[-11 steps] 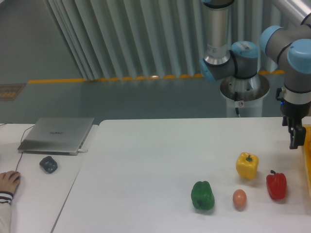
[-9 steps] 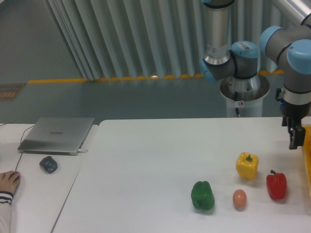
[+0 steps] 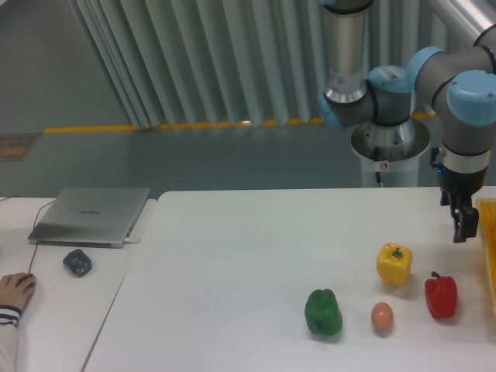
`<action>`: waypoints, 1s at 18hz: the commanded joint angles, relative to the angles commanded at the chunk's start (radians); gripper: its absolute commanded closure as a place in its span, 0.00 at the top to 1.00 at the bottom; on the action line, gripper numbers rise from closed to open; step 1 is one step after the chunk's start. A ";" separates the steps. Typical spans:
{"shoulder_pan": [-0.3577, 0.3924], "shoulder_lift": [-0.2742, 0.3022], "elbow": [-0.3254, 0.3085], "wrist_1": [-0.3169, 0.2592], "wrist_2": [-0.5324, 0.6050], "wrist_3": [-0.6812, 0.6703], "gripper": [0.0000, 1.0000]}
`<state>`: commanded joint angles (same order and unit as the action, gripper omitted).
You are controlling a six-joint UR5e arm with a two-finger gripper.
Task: Place the red peppers in a basket
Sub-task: 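Move the open gripper away from the yellow basket toward the red pepper, then lower the open gripper down over the red bell pepper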
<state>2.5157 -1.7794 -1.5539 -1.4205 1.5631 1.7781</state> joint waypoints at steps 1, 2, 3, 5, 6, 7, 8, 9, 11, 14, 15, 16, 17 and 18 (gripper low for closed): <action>-0.002 -0.002 -0.006 0.002 0.000 -0.034 1.00; -0.003 -0.002 -0.012 0.002 -0.002 -0.070 1.00; -0.005 -0.002 -0.018 0.003 -0.008 -0.097 1.00; -0.002 -0.002 -0.020 0.011 -0.064 -0.108 1.00; -0.002 -0.002 -0.026 0.018 -0.092 -0.112 1.00; -0.003 -0.002 -0.041 0.037 -0.098 -0.127 1.00; -0.005 0.002 -0.058 0.067 -0.098 -0.146 1.00; -0.005 0.002 -0.066 0.096 -0.097 -0.164 1.00; -0.006 -0.001 -0.063 0.115 -0.091 -0.218 1.00; 0.003 -0.002 -0.042 0.115 -0.094 -0.386 1.00; 0.005 -0.002 -0.035 0.115 -0.092 -0.414 1.00; 0.005 -0.005 -0.029 0.117 -0.089 -0.446 1.00; 0.006 -0.018 -0.020 0.117 -0.090 -0.506 1.00; 0.009 -0.021 -0.011 0.117 -0.091 -0.576 1.00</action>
<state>2.5249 -1.8009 -1.5648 -1.3039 1.4726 1.2018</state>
